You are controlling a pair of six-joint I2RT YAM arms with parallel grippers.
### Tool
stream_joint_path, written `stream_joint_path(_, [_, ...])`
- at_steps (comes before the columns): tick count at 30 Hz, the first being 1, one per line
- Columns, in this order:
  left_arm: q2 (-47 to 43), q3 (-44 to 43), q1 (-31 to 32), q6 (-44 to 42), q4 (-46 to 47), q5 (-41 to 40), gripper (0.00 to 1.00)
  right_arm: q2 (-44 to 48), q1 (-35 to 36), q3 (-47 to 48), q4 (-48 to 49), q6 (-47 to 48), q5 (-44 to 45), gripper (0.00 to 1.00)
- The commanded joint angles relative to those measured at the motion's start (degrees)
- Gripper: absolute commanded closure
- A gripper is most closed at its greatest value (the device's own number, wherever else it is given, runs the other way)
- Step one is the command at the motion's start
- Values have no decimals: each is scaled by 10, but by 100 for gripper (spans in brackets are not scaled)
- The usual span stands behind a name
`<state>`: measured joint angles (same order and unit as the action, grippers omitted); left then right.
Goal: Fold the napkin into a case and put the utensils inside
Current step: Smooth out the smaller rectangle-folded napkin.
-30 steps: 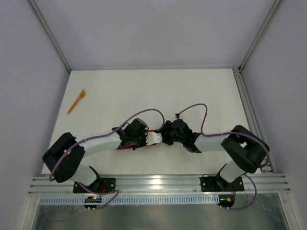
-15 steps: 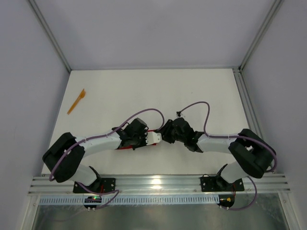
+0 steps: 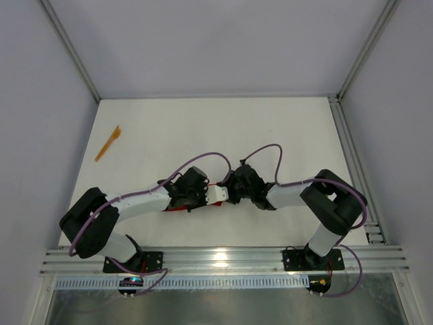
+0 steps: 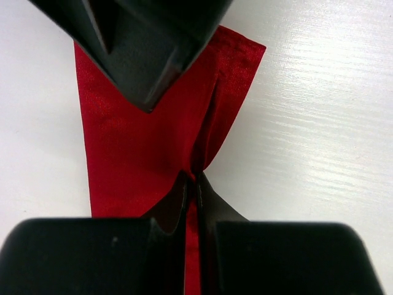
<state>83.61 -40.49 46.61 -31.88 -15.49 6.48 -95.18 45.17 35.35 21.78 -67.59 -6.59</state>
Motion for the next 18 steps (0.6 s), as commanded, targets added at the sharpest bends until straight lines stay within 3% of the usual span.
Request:
stream_joint_path(1, [-21, -22, 1, 10, 9, 13, 100, -24, 2, 25, 26, 0, -16, 57])
stream_joint_path(11, [-21, -22, 1, 9, 7, 9, 99, 130, 2, -1, -80, 38, 63, 54])
stream_joint_path(18, [-18, -25, 1, 9, 3, 8, 96, 121, 2, 19, -68, 52, 56, 55])
